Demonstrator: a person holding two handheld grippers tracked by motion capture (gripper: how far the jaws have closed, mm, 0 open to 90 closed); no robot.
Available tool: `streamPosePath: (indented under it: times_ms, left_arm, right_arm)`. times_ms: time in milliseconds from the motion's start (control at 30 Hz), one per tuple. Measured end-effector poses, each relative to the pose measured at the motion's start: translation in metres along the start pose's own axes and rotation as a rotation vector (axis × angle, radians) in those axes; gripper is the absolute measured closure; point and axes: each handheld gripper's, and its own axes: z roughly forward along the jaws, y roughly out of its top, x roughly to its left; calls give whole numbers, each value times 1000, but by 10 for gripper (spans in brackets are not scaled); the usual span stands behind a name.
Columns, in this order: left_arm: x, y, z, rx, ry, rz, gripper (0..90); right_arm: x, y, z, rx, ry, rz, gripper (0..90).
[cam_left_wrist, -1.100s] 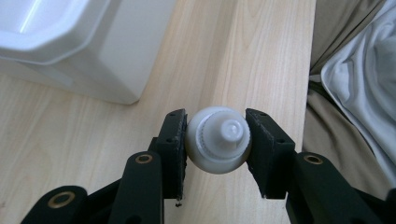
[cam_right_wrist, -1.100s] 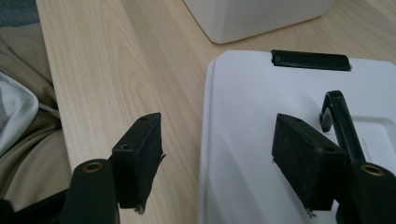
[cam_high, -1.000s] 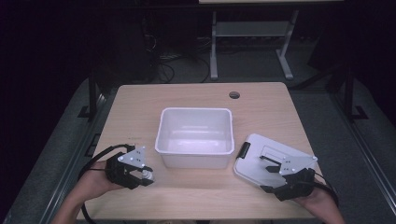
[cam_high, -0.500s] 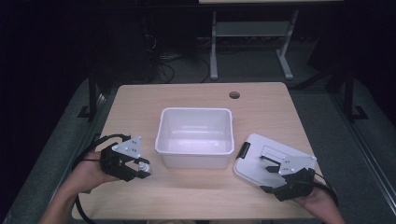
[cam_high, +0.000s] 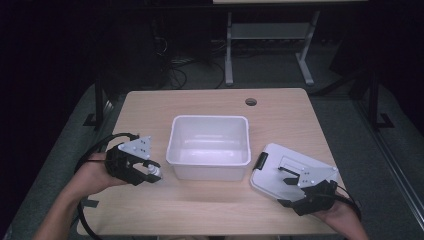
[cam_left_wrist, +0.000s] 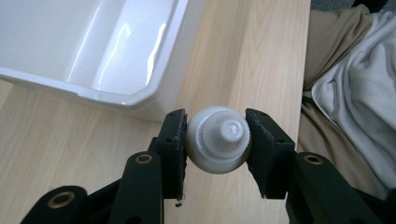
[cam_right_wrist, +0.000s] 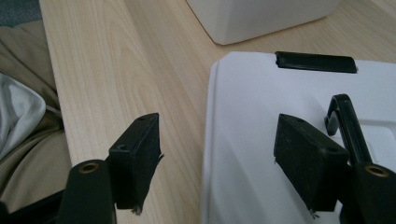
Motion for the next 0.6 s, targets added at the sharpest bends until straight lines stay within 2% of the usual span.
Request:
streamPosePath:
  times_ms: [600]
  left_arm:
    - [17, 19, -10, -9, 1, 4, 600]
  right_arm:
    - [-1, -3, -5, -10, 0, 5, 305]
